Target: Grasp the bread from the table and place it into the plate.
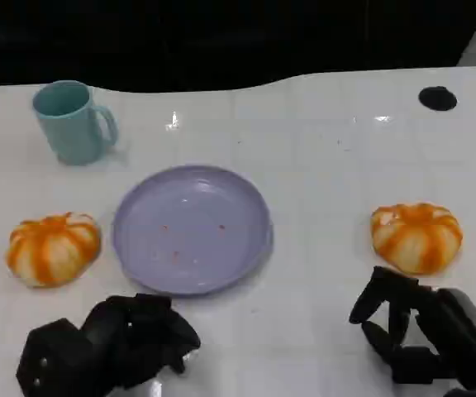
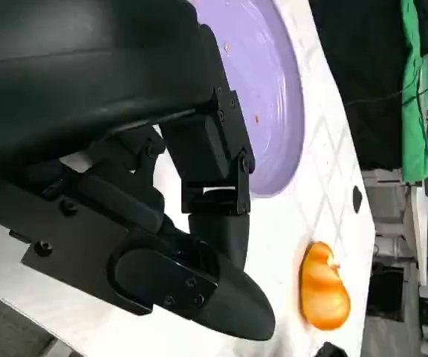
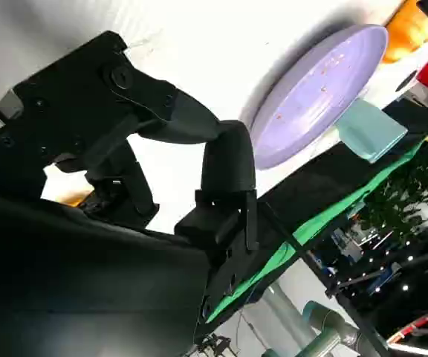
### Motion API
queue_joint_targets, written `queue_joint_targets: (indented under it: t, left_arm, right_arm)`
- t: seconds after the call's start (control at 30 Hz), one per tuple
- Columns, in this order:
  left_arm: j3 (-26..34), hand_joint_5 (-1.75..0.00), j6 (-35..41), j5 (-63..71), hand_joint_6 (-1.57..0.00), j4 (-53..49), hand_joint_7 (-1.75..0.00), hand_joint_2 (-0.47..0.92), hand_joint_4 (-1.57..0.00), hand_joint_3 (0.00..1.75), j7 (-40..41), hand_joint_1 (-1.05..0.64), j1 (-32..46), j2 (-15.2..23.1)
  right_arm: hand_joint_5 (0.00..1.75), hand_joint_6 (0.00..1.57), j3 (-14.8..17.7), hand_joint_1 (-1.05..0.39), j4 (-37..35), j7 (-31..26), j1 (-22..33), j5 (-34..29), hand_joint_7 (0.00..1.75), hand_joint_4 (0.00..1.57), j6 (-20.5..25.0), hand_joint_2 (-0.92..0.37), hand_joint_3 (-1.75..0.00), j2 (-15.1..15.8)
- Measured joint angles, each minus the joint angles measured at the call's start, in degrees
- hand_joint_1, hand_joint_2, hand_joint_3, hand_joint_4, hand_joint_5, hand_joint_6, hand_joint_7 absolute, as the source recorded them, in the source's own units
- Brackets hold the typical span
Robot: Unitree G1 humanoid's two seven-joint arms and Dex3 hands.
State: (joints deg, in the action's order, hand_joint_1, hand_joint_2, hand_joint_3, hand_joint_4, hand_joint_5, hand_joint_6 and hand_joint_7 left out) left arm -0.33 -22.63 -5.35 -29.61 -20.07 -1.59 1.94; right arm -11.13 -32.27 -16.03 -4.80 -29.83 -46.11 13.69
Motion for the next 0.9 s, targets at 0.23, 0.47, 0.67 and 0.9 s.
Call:
queue_joint_targets:
  t: [0.23,0.47,0.67,0.9]
  left_arm:
    - [0.0,-1.52,0.01,-0.03,-1.28,0.0,-0.79,0.86,-0.87,0.0,0.0,-1.05,0.0,0.0]
    - [0.0,-1.52,0.03,-0.02,-1.29,0.0,-0.79,0.86,-0.87,0.0,0.0,-1.05,0.0,0.0]
    - [0.0,-1.52,0.04,-0.03,-1.28,0.0,-0.79,0.86,-0.87,0.0,0.0,-1.05,0.0,0.0]
    - [-0.02,-1.52,0.04,0.01,-1.28,0.02,-0.79,0.87,-0.87,0.01,0.29,-1.05,0.0,0.01]
  right_arm:
    - [1.75,0.65,-0.1,-0.37,-0.13,0.0,0.0,0.0,1.46,0.83,-0.01,-0.49,-1.08,0.0]
    - [1.75,0.66,-0.1,-0.36,-0.07,0.02,0.0,0.0,1.45,0.83,0.12,-0.49,-1.08,0.0]
    - [1.75,0.65,-0.1,-0.35,-0.06,0.15,0.0,0.01,1.45,0.83,0.45,-0.49,-1.08,0.0]
    - [1.75,0.65,-0.1,-0.36,-0.08,0.18,0.0,0.01,1.46,0.83,0.57,-0.5,-1.07,0.0]
